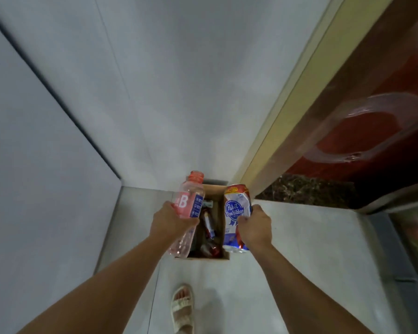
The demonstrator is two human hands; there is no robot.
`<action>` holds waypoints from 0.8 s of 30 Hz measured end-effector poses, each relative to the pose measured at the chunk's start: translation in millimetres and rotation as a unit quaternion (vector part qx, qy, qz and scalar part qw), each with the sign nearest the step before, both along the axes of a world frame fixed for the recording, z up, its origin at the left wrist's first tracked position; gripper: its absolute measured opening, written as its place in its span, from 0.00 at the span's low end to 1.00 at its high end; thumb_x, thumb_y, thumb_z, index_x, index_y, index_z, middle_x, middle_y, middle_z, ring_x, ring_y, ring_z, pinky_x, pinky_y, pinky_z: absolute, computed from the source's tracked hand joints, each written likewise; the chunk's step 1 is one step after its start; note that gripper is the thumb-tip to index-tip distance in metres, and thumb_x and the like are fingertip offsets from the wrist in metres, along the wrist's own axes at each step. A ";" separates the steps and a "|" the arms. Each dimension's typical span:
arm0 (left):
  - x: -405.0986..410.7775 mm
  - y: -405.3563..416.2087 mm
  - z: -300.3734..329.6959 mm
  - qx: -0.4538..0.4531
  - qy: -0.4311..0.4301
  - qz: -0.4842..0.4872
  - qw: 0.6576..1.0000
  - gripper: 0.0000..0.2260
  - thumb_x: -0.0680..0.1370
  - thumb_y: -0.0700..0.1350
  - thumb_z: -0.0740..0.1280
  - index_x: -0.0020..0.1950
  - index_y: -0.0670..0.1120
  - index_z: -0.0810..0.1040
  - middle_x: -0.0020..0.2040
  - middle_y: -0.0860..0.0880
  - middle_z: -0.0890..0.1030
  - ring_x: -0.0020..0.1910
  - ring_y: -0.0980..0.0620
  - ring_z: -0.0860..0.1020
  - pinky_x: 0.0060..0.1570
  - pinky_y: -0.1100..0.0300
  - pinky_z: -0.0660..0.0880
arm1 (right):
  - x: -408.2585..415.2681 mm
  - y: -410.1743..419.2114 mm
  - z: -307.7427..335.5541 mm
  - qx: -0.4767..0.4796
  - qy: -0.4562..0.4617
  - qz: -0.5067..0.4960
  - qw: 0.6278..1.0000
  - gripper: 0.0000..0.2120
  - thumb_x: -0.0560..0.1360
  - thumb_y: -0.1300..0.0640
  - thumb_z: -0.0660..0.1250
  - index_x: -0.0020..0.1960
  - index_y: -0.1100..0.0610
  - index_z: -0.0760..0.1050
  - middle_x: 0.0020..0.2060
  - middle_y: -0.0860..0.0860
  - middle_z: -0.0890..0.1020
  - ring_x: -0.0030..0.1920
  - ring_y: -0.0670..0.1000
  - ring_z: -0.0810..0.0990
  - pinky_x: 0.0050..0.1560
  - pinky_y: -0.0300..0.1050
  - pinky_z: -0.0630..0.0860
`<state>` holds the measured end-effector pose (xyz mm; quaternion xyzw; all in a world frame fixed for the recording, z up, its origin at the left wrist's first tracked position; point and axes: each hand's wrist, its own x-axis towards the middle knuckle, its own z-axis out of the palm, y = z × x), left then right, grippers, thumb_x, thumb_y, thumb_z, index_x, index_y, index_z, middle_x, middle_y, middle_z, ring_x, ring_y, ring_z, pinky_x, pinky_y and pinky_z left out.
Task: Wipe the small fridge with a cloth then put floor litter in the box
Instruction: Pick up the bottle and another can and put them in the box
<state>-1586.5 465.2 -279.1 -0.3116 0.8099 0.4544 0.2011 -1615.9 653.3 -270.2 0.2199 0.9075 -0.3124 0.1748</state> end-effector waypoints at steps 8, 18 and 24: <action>-38.1 14.3 -136.6 -0.005 -0.087 0.008 0.996 0.28 0.65 0.54 0.76 0.59 0.45 0.70 0.51 0.48 0.79 0.44 0.50 0.78 0.46 0.58 0.76 | -43.9 -3.1 -144.1 -0.002 -0.090 0.019 0.996 0.17 0.77 0.54 0.65 0.62 0.60 0.68 0.58 0.58 0.78 0.54 0.57 0.80 0.50 0.47 0.79; -53.5 48.4 -354.5 0.000 -0.156 0.057 0.986 0.32 0.65 0.53 0.77 0.62 0.46 0.68 0.56 0.46 0.78 0.49 0.48 0.78 0.49 0.55 0.75 | -65.7 -6.7 -363.6 0.013 -0.115 0.075 0.990 0.19 0.76 0.55 0.66 0.64 0.59 0.68 0.58 0.57 0.78 0.57 0.57 0.79 0.54 0.51 0.78; -57.2 54.9 -461.1 -0.038 -0.176 0.061 0.982 0.34 0.66 0.55 0.75 0.65 0.45 0.66 0.59 0.44 0.77 0.55 0.44 0.78 0.56 0.49 0.76 | -62.5 -21.5 -469.0 0.053 -0.117 0.073 0.989 0.18 0.78 0.56 0.64 0.65 0.59 0.66 0.58 0.57 0.77 0.57 0.56 0.79 0.48 0.46 0.77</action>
